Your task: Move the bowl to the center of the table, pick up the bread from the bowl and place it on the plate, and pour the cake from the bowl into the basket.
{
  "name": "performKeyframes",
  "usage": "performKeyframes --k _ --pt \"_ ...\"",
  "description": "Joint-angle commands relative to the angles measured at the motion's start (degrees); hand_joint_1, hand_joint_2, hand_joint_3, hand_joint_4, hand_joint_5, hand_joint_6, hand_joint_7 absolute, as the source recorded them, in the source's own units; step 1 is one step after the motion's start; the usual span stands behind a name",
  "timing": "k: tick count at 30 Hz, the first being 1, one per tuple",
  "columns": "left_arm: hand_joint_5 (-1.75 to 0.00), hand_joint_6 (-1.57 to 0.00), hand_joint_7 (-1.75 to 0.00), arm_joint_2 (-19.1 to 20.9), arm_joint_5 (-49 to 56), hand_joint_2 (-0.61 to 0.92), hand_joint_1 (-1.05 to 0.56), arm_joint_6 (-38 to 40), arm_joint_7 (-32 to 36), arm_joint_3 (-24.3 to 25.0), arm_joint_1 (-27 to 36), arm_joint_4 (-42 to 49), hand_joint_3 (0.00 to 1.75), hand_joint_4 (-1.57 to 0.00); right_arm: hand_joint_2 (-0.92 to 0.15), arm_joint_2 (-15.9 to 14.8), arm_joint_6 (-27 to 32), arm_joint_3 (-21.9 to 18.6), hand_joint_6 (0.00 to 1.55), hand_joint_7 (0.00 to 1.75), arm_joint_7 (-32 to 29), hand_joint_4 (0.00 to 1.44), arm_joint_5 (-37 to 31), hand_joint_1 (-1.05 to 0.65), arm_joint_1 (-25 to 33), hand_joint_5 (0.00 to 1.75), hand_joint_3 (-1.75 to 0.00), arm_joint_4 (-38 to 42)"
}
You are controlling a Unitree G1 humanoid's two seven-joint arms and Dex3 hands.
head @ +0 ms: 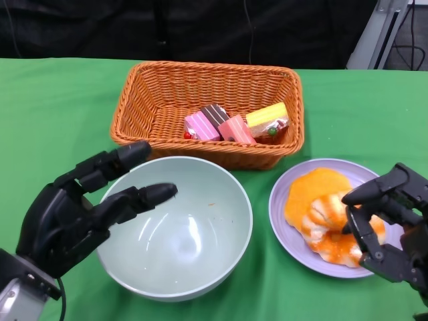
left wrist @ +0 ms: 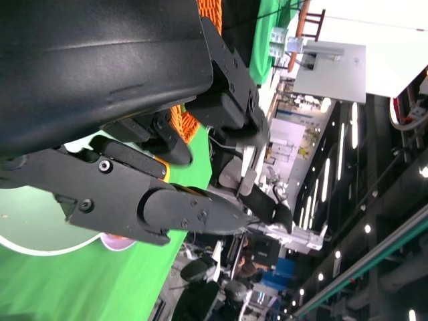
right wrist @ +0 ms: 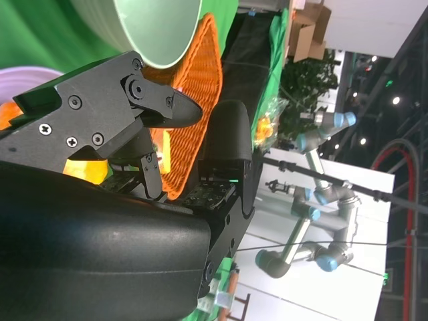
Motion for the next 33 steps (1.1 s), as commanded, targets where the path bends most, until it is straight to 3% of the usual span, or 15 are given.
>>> performKeyframes --k 1,3,6,8,11,13,16,22,24,28,31,33 --pt "-0.9 -1.09 -0.23 0.1 1.4 0.92 -0.14 -1.1 -0.1 1.3 0.1 -0.2 0.35 -0.87 -0.66 -0.1 1.2 0.6 0.69 1.22 0.1 0.71 0.3 -0.15 1.2 1.49 -0.77 -2.0" --pt "-1.12 -1.13 -0.31 0.1 1.8 0.92 -0.13 -1.1 -0.5 1.5 0.0 0.0 0.4 -0.84 -0.66 -0.1 1.8 0.9 0.69 1.22 0.2 0.71 0.5 -0.15 1.4 1.5 -0.78 -2.5" --pt "-1.18 -1.13 -0.34 0.4 2.8 0.92 -0.12 -1.5 -2.0 1.3 -0.1 0.1 0.41 -0.82 -0.65 -0.2 1.7 1.8 0.68 1.22 0.4 0.71 -0.3 -0.14 1.9 1.5 -0.8 -3.3" --pt "-1.31 -1.09 -0.55 1.1 3.9 0.92 -0.17 -2.2 -3.7 0.8 -0.2 0.3 0.36 -0.84 -0.63 -0.3 1.4 2.8 0.68 1.24 0.6 0.73 -1.3 -0.16 2.4 1.5 -0.83 -3.9" --pt "-1.35 -1.06 -0.64 1.1 5.4 0.92 -0.18 -4.3 -5.8 0.6 -0.1 0.6 0.34 -0.85 -0.61 -0.6 1.1 3.6 0.68 1.25 1.0 0.73 -1.6 -0.17 2.8 1.5 -0.86 -4.6" --pt "-1.4 -0.98 -0.89 1.2 6.8 0.84 -0.1 -7.7 -8.7 0.0 0.0 1.2 0.55 -0.87 -0.6 -0.9 0.7 4.4 0.68 1.27 1.8 0.75 -1.7 -0.18 3.3 1.51 -0.87 -5.4" --pt "-1.43 -0.91 -1.07 0.9 7.0 0.66 -0.05 -10.7 -12.3 -0.4 0.0 2.3 0.94 -0.87 -0.58 -1.1 0.8 5.1 0.68 1.28 2.8 0.75 -0.9 -0.21 3.8 1.52 -0.88 -6.1" --pt "-1.44 -0.9 -1.1 1.1 8.2 0.61 -0.04 -13.8 -13.5 -0.2 0.5 2.9 1.04 -0.87 -0.58 -1.0 0.7 4.7 0.68 1.29 3.0 0.75 -0.7 -0.21 3.9 1.53 -0.88 -6.1" --pt "-1.51 -0.84 -1.24 1.5 9.8 0.57 -0.05 -16.8 -13.7 -0.1 1.2 2.8 1.13 -0.84 -0.57 -1.0 0.4 4.2 0.64 1.36 2.9 0.72 -0.5 -0.19 4.0 1.6 -0.93 -6.1" --pt "-1.56 -0.82 -1.29 2.2 9.8 0.59 -0.04 -18.3 -12.3 2.1 -0.1 5.3 1.13 -0.81 -0.57 -1.0 0.0 2.3 0.63 1.4 2.2 0.7 0.4 -0.18 4.0 1.62 -0.96 -6.1" --pt "-1.66 -0.74 -1.39 2.5 10.6 0.63 -0.08 -20.3 -9.0 4.9 -2.4 8.7 1.08 -0.77 -0.52 -0.2 -1.8 -0.1 0.62 1.45 0.4 0.67 0.0 -0.15 3.3 1.73 -1.08 -5.0" --pt "-1.67 -0.74 -1.35 2.4 10.4 0.7 -0.08 -21.0 -7.5 6.3 -3.9 11.0 0.98 -0.78 -0.45 0.5 -2.9 -1.2 0.59 1.54 -1.3 0.74 -0.9 -0.15 2.7 1.74 -1.22 -4.1"
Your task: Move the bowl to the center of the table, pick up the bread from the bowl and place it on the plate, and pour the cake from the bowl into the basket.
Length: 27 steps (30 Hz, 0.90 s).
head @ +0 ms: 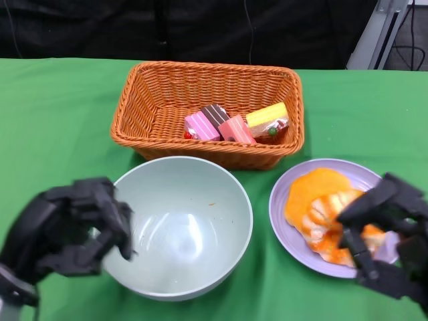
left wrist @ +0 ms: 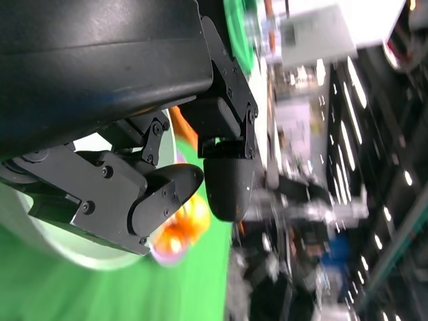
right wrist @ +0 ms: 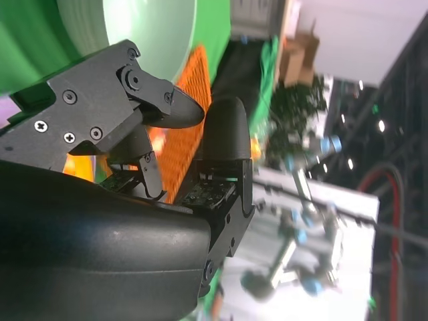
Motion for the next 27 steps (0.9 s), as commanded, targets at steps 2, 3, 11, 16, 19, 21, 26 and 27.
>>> performKeyframes --k 2,3,11,16,19,21,26,27 --pt "-1.7 -0.75 -1.36 1.3 1.0 0.73 -0.08 -3.4 4.1 3.8 -4.7 6.6 0.93 -0.79 -0.44 0.8 -2.6 -3.2 0.57 1.62 -3.2 0.8 0.2 -0.16 -1.8 1.75 -1.3 3.1" --pt "-1.71 -0.75 -1.37 1.5 1.5 0.73 -0.08 -4.2 4.6 4.3 -5.5 8.1 0.93 -0.79 -0.44 0.8 -2.8 -3.8 0.57 1.64 -3.5 0.82 0.4 -0.17 -2.1 1.75 -1.32 3.9" --pt "-1.71 -0.74 -1.4 2.1 3.4 0.68 -0.1 -9.7 4.8 5.4 -7.9 15.0 0.93 -0.78 -0.45 0.3 -4.1 -5.2 0.56 1.7 -3.4 0.84 -0.2 -0.18 -2.5 1.75 -1.34 5.9" --pt "-1.7 -0.74 -1.4 2.1 3.4 0.67 -0.11 -9.4 5.3 5.2 -7.7 15.0 0.93 -0.79 -0.43 0.7 -3.4 -4.9 0.57 1.7 -3.5 0.84 0.0 -0.18 -2.0 1.75 -1.35 5.0" --pt "-1.68 -0.75 -1.38 2.0 3.1 0.67 -0.1 -8.9 5.0 5.1 -7.2 14.7 0.93 -0.81 -0.43 0.5 -3.9 -4.7 0.57 1.7 -2.7 0.85 0.7 -0.17 -1.0 1.75 -1.36 4.8" --pt "-1.67 -0.75 -1.38 2.0 3.2 0.68 -0.1 -9.1 5.1 5.1 -7.2 14.7 0.93 -0.82 -0.43 0.6 -3.9 -4.7 0.57 1.7 -2.6 0.86 0.9 -0.17 -0.6 1.75 -1.36 4.6" --pt "-1.71 -0.73 -1.42 2.1 3.4 0.67 -0.11 -8.8 5.4 5.1 -7.2 14.6 0.94 -0.79 -0.42 1.2 -3.7 -4.1 0.59 1.69 -3.1 0.86 -0.1 -0.15 0.3 1.75 -1.36 4.0" --pt "-1.71 -0.73 -1.42 2.1 3.4 0.66 -0.11 -8.9 5.3 5.1 -7.2 14.6 0.94 -0.79 -0.42 1.2 -3.4 -4.0 0.59 1.69 -3.1 0.86 -0.2 -0.15 0.4 1.75 -1.37 3.9"
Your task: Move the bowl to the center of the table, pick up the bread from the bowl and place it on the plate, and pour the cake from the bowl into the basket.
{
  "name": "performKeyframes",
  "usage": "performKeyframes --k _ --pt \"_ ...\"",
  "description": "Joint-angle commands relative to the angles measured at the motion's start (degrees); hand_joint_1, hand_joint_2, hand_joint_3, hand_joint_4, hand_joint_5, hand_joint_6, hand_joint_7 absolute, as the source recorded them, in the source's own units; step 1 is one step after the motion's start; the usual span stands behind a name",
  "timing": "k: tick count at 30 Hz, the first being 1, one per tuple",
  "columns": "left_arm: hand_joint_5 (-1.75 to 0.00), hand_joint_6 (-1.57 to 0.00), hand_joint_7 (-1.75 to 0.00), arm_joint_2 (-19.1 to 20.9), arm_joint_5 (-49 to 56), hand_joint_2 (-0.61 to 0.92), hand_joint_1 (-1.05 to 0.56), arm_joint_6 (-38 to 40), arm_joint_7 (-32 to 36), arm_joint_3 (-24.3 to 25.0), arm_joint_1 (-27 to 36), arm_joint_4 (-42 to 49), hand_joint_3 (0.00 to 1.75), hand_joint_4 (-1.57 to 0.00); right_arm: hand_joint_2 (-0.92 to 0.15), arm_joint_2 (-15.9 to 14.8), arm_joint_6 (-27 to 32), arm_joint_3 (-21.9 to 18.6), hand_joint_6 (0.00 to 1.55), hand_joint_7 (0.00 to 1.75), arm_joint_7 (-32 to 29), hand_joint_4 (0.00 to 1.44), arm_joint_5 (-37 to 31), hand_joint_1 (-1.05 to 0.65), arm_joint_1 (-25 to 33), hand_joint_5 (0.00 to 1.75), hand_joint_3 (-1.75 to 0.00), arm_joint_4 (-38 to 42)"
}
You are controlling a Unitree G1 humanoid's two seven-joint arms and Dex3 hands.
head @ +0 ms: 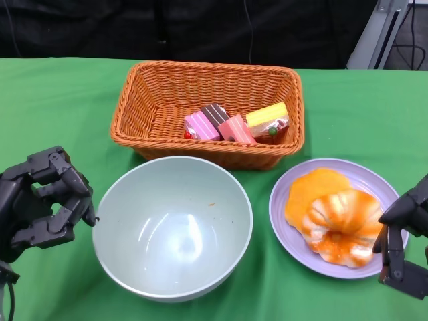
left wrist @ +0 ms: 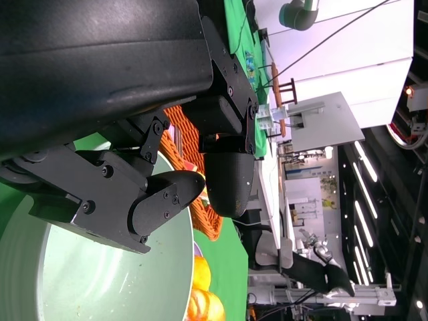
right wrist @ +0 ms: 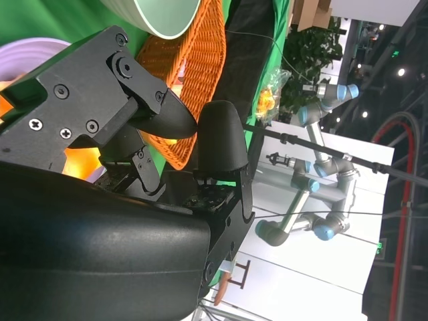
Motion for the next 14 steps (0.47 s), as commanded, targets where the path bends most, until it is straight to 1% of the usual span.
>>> performKeyframes --k 1,7,10,14 --pt "-1.71 -0.73 -1.42 1.3 0.2 0.66 -0.11 -0.1 0.6 0.4 0.1 -0.3 0.94 -0.79 -0.41 0.0 0.2 0.3 0.59 1.69 -0.4 0.86 -0.1 -0.14 0.5 1.75 -1.37 -1.5" --pt "-1.71 -0.73 -1.43 1.3 0.3 0.66 -0.11 -0.1 0.6 0.3 0.4 -0.6 0.95 -0.79 -0.42 -0.2 -0.5 0.0 0.58 1.67 -0.1 0.84 0.1 -0.12 0.5 1.75 -1.38 -1.4" --pt "-1.71 -0.74 -1.42 1.3 0.4 0.66 -0.11 0.2 0.6 0.2 0.6 -1.1 0.96 -0.79 -0.42 -0.4 -1.2 -0.2 0.58 1.66 0.4 0.84 0.8 -0.14 0.3 1.75 -1.37 -0.9" --pt "-1.71 -0.74 -1.42 1.3 0.2 0.66 -0.1 0.5 0.5 0.2 1.0 -1.5 0.97 -0.8 -0.41 -0.3 -0.8 -0.3 0.6 1.67 0.4 0.86 0.9 -0.18 0.5 1.75 -1.35 -1.1"
